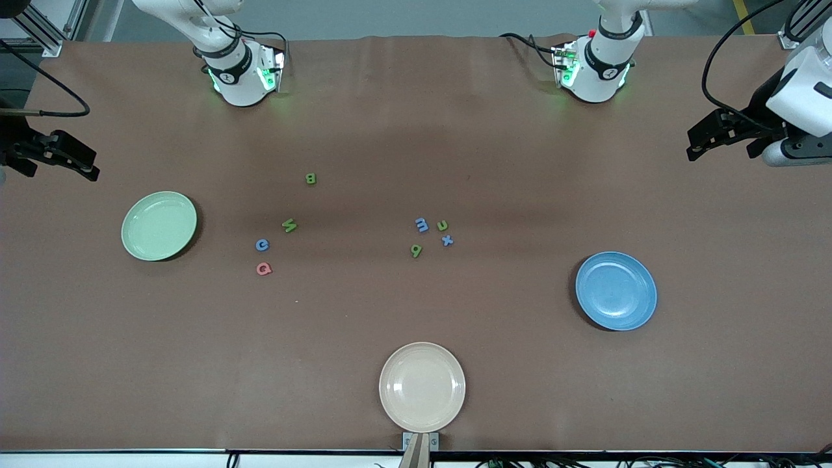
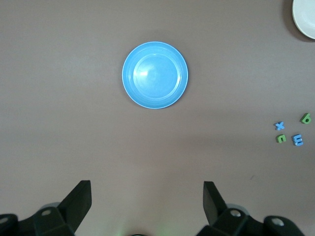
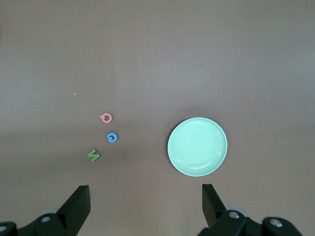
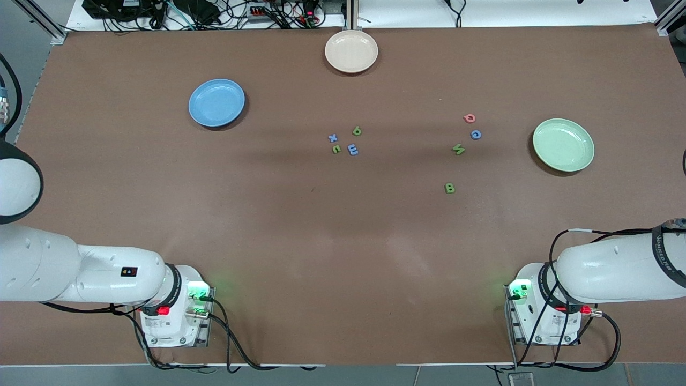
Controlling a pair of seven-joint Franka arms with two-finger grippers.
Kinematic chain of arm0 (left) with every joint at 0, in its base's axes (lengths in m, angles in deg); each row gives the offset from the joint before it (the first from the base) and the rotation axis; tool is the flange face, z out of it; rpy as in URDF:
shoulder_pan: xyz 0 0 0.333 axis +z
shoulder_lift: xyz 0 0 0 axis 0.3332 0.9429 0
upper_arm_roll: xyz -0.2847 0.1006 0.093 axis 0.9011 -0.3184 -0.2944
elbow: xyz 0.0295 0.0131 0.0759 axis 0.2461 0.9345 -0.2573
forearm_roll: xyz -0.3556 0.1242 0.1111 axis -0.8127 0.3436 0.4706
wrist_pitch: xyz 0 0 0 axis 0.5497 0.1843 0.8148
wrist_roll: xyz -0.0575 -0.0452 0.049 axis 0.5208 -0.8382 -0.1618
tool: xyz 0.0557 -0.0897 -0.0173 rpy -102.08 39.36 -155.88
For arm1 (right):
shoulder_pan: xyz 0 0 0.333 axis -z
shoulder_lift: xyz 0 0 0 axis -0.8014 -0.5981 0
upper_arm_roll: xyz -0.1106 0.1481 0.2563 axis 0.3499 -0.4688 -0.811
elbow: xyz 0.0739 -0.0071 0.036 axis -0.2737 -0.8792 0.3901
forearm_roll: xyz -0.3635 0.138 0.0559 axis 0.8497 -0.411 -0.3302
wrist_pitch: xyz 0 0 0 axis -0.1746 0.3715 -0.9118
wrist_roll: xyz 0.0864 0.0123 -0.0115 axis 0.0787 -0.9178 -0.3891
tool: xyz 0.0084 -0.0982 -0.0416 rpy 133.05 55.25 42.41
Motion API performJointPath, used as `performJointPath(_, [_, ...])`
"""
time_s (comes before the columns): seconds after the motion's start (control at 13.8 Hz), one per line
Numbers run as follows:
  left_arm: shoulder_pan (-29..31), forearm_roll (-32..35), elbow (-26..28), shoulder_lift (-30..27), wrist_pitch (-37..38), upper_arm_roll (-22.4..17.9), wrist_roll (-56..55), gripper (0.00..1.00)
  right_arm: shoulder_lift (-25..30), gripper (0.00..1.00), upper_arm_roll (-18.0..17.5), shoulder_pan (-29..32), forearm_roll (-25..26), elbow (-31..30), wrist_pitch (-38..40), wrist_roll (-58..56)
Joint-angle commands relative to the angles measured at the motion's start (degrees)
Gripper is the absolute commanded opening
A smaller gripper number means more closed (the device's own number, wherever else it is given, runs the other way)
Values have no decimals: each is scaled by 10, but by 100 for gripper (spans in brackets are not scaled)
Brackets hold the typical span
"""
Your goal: Sort upper and lower case letters into plates
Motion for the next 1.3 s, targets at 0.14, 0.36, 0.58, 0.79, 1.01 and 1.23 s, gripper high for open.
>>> performJointPath(0.14, [3, -2, -14, 4, 11, -2, 11, 100, 0, 100, -1, 2, -8, 3, 4, 0])
performJointPath(0.36, [2, -3, -14, 4, 12, -1, 11, 100, 0, 100, -1, 3, -8, 3, 5, 0])
performJointPath(0.58, [-2, -3, -15, 11, 12, 1, 11, 100, 0, 100, -1, 1, -8, 3, 5, 1])
performJointPath(0.79, [0, -3, -15, 12, 12, 2, 12, 100, 0, 100, -4, -4, -15, -22, 6, 3])
performJointPath(1.01, [-1, -2, -15, 12, 12, 2, 10, 100, 0, 100, -4, -12, -24, -52, -10, 5])
performJointPath(1.23, [-3, -3, -14, 12, 12, 2, 9, 100, 0, 100, -4, -22, -24, -75, -25, 6])
